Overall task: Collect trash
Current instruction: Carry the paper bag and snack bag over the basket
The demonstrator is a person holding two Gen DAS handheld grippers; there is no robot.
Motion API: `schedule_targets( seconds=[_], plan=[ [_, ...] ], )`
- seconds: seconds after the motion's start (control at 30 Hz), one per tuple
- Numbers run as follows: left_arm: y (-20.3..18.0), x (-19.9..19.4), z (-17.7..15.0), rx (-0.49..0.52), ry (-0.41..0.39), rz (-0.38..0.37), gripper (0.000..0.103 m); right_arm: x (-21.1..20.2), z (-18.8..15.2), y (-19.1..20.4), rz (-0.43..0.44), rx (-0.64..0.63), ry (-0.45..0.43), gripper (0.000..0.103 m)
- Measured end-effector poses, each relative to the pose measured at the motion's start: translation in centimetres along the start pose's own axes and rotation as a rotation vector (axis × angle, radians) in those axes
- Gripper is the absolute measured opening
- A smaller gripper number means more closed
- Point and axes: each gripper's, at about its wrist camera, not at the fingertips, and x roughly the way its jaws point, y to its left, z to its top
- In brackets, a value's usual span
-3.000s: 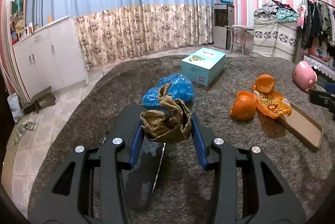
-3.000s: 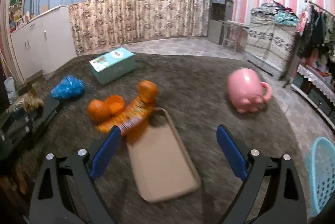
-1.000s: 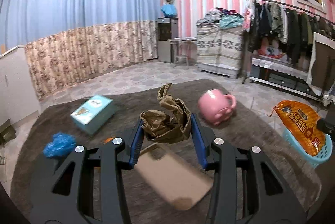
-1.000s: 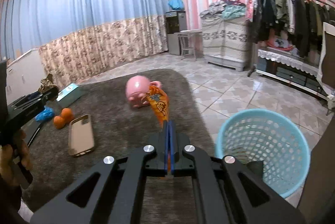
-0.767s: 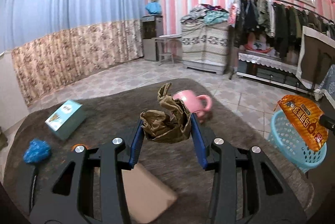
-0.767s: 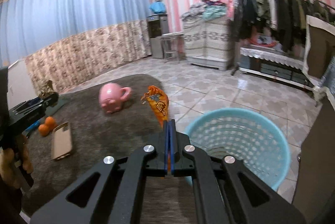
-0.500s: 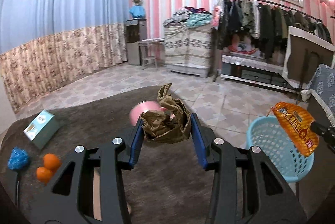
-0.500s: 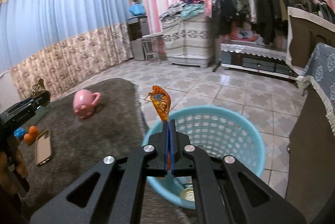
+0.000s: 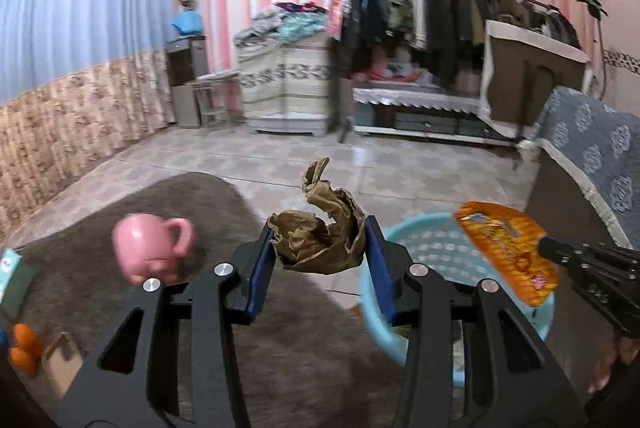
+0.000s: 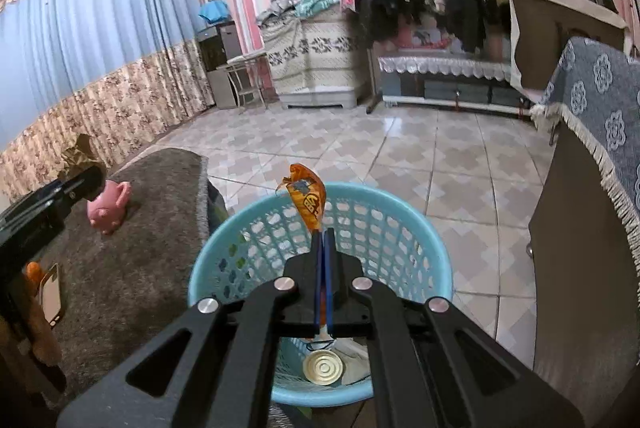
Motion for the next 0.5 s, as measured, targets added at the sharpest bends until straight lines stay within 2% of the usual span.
schedule_targets(
  seconds=[0.37,0.5],
  plan=[
    [-5.4,6.4,-1.8,0.022,0.122,-0.128,0.043,1.6,-0.4,-2.9,-0.043,0.047,0.066,0.001],
    [-6.9,8.7,-2.8,0.042,0.164,-0.137,0.043,1.8,-0.4,-3.1,-0.056,0.035,0.069,0.001]
  ],
)
